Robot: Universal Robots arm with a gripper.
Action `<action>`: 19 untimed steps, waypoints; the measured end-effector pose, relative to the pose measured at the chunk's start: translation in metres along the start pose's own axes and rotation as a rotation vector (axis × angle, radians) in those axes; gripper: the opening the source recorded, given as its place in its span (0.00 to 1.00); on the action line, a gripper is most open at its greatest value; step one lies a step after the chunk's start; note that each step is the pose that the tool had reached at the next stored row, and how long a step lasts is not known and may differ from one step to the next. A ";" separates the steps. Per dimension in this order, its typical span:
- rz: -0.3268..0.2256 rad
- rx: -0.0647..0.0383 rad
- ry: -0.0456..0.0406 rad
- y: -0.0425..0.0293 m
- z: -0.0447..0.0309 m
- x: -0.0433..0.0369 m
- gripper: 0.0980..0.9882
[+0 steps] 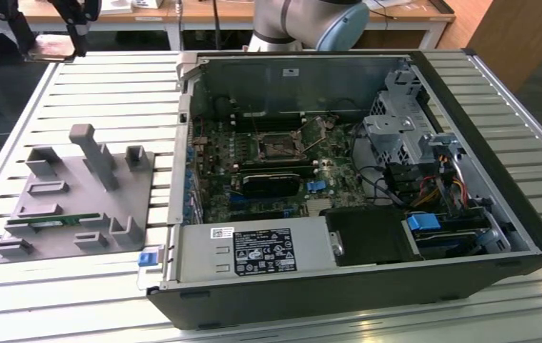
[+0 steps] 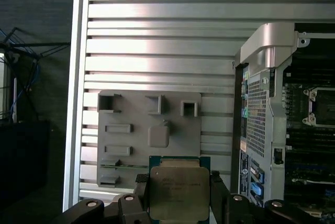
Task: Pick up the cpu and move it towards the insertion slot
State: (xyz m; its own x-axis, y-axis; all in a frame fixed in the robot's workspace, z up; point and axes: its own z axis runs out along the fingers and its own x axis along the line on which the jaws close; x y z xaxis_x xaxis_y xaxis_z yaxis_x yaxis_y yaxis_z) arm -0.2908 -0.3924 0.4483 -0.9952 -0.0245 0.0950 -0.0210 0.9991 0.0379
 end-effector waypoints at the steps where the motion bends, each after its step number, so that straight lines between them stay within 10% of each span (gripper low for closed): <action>1: 0.000 0.000 0.0010 0.0000 -0.0002 -0.0012 0.50; 19: 0.001 -0.001 0.0232 -0.0006 -0.0026 -0.0275 0.50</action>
State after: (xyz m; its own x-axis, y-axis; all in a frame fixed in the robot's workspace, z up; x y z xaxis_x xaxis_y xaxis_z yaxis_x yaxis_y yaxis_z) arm -0.2632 -0.3924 0.4483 -0.9927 -0.0246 0.1181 -0.0201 0.9991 0.0384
